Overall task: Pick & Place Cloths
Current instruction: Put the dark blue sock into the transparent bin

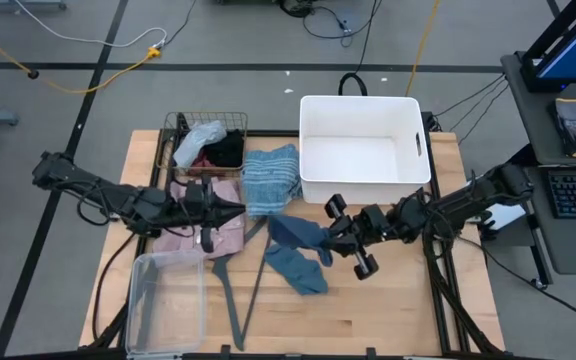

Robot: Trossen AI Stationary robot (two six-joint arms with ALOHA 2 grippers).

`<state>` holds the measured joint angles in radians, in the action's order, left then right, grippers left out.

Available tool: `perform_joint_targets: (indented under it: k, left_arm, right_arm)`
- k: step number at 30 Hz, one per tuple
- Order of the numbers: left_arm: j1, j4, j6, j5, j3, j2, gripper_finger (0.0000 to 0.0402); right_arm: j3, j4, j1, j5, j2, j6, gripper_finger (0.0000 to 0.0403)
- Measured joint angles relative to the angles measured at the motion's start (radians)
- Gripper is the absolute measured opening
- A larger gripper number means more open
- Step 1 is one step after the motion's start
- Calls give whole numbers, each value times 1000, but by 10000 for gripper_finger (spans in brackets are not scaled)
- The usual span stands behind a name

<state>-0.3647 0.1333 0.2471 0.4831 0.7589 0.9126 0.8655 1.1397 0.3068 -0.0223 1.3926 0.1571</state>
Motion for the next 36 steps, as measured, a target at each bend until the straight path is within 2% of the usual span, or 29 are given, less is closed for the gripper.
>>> perform_joint_targets:
  k: [4, 13, 18, 24, 36]
  left_arm:
    - [9, 42, 33, -37, 0, 15, 72]
    - [11, 242, 33, -42, 0, 125, 204]
    - [11, 358, -21, -42, 0, 193, 248]
    - [11, 461, -48, -42, 0, 243, 268]
    - [13, 463, -50, -44, 0, 248, 269]
  right_arm:
    - [19, 2, -19, 10, 14, -5, 7]
    - [26, -22, -26, 154, 16, 15, 7]
    - [26, -2, -27, 211, 39, 53, 7]
    - [56, 1, -38, 254, 99, 135, 7]
    - [180, -24, -94, 254, 195, 172, 7]
